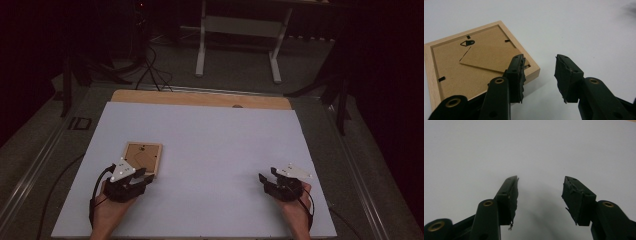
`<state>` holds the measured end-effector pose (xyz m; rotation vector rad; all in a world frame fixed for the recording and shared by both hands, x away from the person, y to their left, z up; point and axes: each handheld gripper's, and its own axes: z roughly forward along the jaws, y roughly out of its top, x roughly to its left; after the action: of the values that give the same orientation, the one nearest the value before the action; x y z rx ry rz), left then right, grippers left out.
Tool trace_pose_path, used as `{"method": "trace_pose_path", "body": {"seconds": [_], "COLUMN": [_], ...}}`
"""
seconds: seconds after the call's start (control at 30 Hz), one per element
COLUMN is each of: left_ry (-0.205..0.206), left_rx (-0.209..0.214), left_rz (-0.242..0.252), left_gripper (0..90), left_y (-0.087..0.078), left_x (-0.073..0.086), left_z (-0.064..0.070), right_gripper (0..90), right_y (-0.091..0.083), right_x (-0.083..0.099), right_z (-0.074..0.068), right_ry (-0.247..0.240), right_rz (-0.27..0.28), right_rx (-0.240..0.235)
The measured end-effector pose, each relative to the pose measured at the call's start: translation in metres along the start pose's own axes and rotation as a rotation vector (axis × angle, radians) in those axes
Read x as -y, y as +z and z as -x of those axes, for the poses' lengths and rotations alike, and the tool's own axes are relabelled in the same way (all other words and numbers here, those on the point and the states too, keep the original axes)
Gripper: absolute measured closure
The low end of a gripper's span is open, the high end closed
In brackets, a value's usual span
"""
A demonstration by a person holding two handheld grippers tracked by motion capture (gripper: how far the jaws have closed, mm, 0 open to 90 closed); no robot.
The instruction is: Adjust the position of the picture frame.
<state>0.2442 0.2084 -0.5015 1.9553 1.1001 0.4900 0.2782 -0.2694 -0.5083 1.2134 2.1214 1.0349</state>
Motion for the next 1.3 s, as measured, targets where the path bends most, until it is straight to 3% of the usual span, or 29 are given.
{"method": "trace_pose_path", "body": {"seconds": [0.3, 0.53, 0.57, 0.6, 0.67, 0.8, 1.03, 1.3], "left_ry": [0.000, 0.019, 0.020, 0.029, 0.028, -0.017, -0.096, -0.153], "left_rx": [-0.011, -0.044, -0.067, -0.086, -0.094, -0.120, -0.204, -0.264], "left_rz": [0.001, -0.017, -0.020, -0.023, -0.021, -0.024, -0.027, -0.026], "left_gripper": [59.3, 65.7, 65.7, 79.7, 88.0, 89.5, 89.6, 89.5], "left_y": [-0.002, 0.001, 0.001, 0.001, 0.000, -0.001, -0.004, -0.007], "left_x": [-0.001, 0.000, 0.000, 0.001, 0.001, 0.002, 0.006, 0.010], "left_z": [-0.005, -0.010, -0.013, -0.016, -0.018, -0.028, -0.049, -0.068], "right_gripper": [42.9, 42.4, 42.4, 42.3, 42.2, 42.2, 42.1, 41.3], "right_y": [0.001, 0.003, 0.003, 0.004, 0.004, 0.005, 0.008, 0.008], "right_x": [0.000, 0.000, 0.000, 0.000, 0.001, 0.001, 0.001, 0.001], "right_z": [0.002, 0.003, 0.003, 0.004, 0.005, 0.005, 0.003, 0.002], "right_ry": [0.005, -0.004, -0.005, -0.009, -0.014, -0.013, -0.027, -0.029], "right_rz": [0.005, -0.002, -0.002, -0.002, -0.008, -0.009, -0.024, -0.027], "right_rx": [-0.007, -0.005, -0.004, -0.004, -0.001, 0.000, 0.000, 0.003]}}
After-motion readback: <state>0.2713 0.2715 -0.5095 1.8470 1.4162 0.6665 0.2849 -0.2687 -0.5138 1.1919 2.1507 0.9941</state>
